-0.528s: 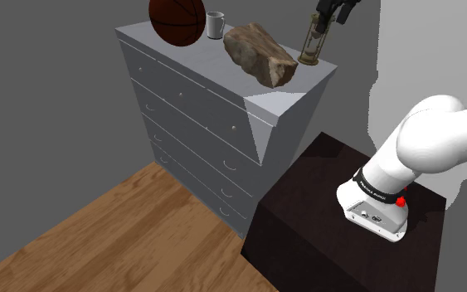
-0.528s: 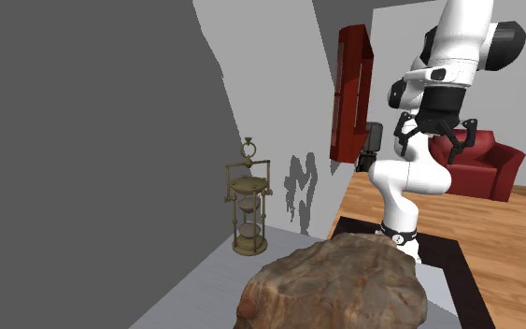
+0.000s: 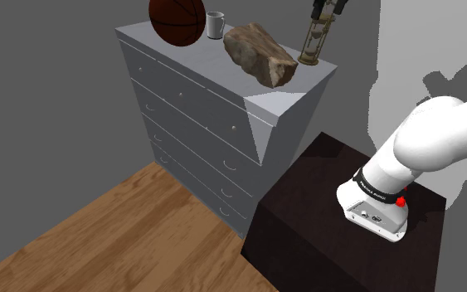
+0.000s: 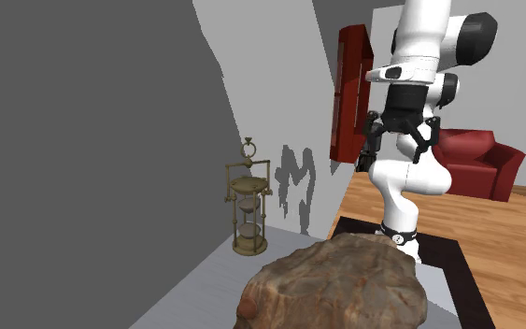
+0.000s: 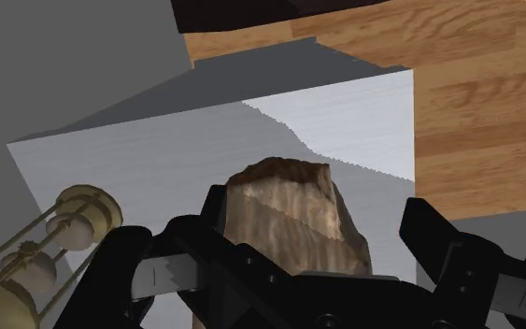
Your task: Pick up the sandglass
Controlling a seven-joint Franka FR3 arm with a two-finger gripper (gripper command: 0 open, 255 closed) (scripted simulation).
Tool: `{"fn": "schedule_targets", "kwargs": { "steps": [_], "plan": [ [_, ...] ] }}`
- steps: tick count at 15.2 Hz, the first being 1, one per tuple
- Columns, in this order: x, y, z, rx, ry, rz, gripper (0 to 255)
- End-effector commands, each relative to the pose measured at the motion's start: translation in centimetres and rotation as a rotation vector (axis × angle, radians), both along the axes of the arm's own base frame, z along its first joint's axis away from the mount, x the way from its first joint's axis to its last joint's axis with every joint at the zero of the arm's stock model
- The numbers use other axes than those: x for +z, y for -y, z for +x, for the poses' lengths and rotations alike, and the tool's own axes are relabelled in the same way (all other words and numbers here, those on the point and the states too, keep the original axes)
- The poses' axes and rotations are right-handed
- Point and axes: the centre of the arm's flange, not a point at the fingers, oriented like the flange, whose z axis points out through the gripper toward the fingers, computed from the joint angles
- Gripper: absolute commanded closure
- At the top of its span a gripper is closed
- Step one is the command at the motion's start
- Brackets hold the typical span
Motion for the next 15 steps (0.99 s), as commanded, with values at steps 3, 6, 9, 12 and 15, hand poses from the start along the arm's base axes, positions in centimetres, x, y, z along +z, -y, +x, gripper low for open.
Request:
{"fn": "schedule_targets", "kwargs": {
  "steps": [3,6,9,12,15],
  "plan": [
    [0.3,4.7,2.5,-0.084,-0.011,0.018,0],
    [0.4,8.5,4.2,-0.147,-0.02,0.032,0],
    [0.4,12.5,5.6,-0.21,-0.028,0.045,0],
    [0.4,16.5,6.8,-0.272,-0.036,0.059,0],
    [0.3,20.6,7.7,-0.335,-0.044,0.073,0]
  ]
}}
